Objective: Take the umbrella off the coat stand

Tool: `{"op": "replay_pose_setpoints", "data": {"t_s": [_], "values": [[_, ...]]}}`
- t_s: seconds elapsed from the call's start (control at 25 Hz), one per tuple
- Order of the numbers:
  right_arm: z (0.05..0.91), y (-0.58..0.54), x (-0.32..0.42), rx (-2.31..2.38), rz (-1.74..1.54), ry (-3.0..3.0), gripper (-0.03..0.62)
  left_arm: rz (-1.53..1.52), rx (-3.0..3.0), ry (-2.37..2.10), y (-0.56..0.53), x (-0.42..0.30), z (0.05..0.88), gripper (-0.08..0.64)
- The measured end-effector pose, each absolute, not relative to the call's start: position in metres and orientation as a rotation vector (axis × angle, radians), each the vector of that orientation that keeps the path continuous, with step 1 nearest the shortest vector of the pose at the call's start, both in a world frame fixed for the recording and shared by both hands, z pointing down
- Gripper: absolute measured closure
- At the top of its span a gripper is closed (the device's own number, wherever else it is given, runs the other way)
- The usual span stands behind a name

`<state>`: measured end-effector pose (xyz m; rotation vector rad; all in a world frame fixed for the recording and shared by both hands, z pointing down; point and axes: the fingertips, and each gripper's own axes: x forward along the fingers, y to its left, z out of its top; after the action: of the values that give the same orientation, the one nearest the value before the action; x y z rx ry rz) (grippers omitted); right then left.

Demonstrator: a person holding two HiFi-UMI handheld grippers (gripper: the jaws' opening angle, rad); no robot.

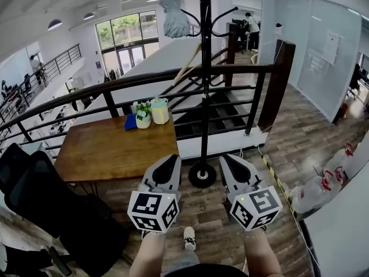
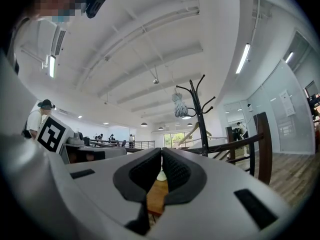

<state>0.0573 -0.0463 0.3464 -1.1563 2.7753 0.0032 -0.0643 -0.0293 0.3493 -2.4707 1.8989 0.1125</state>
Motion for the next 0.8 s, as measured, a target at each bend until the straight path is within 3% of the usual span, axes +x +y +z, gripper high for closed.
{"op": "replay_pose_setpoints", "data": {"t_s": [0.8], "values": [[0.307,-0.214,0.002,-1.296,0.057,2.663,0.563,0.100,-2.486,1.762,-0.201,-0.130,0.309,0.532]]}}
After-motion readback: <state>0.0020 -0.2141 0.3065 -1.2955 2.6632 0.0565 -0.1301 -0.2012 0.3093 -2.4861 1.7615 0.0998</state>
